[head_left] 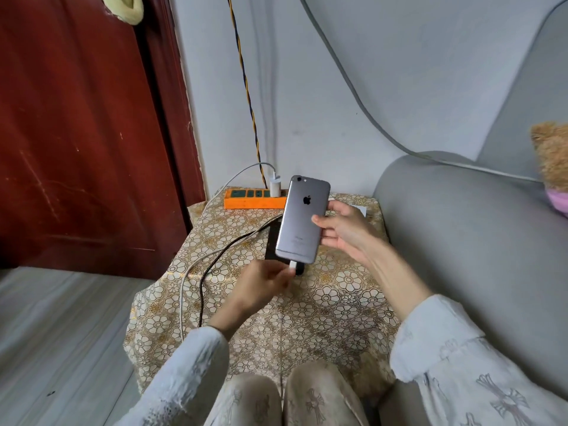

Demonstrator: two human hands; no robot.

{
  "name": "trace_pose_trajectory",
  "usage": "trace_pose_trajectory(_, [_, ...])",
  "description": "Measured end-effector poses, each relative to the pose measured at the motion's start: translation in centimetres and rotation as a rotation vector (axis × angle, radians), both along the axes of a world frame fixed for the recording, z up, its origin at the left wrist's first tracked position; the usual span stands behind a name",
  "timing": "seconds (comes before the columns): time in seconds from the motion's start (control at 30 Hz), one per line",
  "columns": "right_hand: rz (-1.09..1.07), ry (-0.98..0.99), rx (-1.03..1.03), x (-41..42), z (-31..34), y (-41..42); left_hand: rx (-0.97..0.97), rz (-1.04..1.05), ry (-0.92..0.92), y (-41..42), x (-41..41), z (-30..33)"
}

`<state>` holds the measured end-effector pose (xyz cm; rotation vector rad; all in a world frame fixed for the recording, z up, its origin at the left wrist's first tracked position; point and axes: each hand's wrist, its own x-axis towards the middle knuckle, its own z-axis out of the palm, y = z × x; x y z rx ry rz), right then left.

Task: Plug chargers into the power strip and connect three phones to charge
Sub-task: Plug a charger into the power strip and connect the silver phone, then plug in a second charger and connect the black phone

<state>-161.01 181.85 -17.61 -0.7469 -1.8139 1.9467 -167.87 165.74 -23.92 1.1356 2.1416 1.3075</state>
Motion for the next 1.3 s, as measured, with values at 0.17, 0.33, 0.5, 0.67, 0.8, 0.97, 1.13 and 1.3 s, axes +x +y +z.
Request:
trace_pose_trajectory(0.17, [-0.243, -0.171, 0.192, 0.1, -0.2, 3.9, -0.151, 0.194, 0.549, 0.5, -2.6, -0.6])
trace_pose_trajectory(0.33, [-0.307, -0.399, 0.292, 0.2, -2.7, 6.6, -0.381, 0.105, 0.579, 0.5, -4.4, -3.0])
trace_pose_trajectory(0.5, [-0.368, -0.51, 0.387, -0.1, -5.0, 8.2, -0.541, 0.048, 0.623, 0.7, -5.2, -4.2])
trace_pose_trajectory(0.67, [-0.297, -0.738, 0.747, -0.1, -5.6, 8.2, -0.529, 0.08, 0.668, 0.7, -4.6, -4.2])
trace_pose_trajectory(0.8, [-0.264, -0.772, 1.038, -1.0, -5.3, 7.5, -0.544, 0.044, 0.617, 0.7, -4.7, -3.4])
trace_pose_trajectory(0.97, [-0.192, -0.506, 1.142, -3.8, -5.6, 7.4, -0.376, 0.225, 0.76, 1.5, -5.5, -0.8])
trace_pose_trajectory(1.13, [-0.117, -0.575, 1.305, -7.3, -5.8, 10.9, -0.406, 0.251, 0.765, 3.4, -8.8, -0.8])
trace_pose_trajectory(1.3, [0.087, -0.75, 1.404, -10.0, -5.8, 14.5, -0.476, 0.129, 0.734, 3.7, -11.4, -1.8])
